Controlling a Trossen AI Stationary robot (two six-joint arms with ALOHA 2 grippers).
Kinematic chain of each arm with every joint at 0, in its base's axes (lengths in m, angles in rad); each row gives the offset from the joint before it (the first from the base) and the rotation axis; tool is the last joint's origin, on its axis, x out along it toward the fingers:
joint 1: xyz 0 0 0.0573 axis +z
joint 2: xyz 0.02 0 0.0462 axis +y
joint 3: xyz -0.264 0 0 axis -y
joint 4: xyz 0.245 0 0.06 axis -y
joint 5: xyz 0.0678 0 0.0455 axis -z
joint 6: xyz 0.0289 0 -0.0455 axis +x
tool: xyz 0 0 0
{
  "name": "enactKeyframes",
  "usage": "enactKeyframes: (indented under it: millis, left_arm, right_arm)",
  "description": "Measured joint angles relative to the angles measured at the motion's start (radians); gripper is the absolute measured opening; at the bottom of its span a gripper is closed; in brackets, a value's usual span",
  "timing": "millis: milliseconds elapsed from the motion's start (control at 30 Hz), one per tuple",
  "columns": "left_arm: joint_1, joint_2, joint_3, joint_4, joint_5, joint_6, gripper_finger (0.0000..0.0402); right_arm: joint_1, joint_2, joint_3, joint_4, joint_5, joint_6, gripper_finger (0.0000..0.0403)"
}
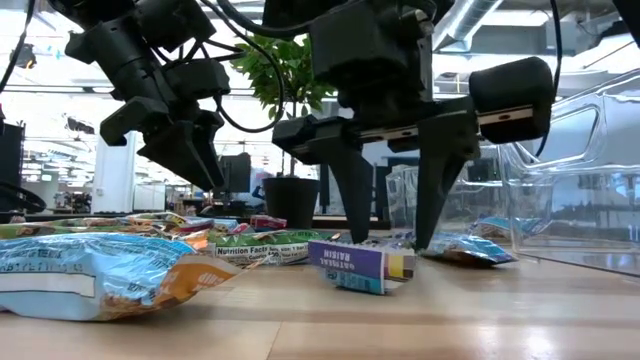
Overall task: Pick and place Granola Bars by type
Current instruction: Put the blue granola bar into the middle transparent bin
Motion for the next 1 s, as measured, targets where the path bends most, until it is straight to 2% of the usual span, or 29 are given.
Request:
enactKeyframes:
  millis: [200, 333, 1000]
  left_arm:
    - [0.000, 0.000, 0.000, -0.001, 0.000, 0.001, 0.0180]
    - [0.000, 0.000, 0.000, -0.001, 0.000, 0.002, 0.0180]
    - [0.000, 0.000, 0.000, -0.001, 0.000, 0.002, 0.0180]
  right_arm:
    - [-0.017, 0.000, 0.000, 0.001, 0.000, 0.001, 0.0111]
    - [-0.028, 0.000, 0.000, 0.002, -0.004, 0.006, 0.0089]
    - [-0.086, 0.000, 0.000, -0.013, -0.002, 0.107, 0.0103]
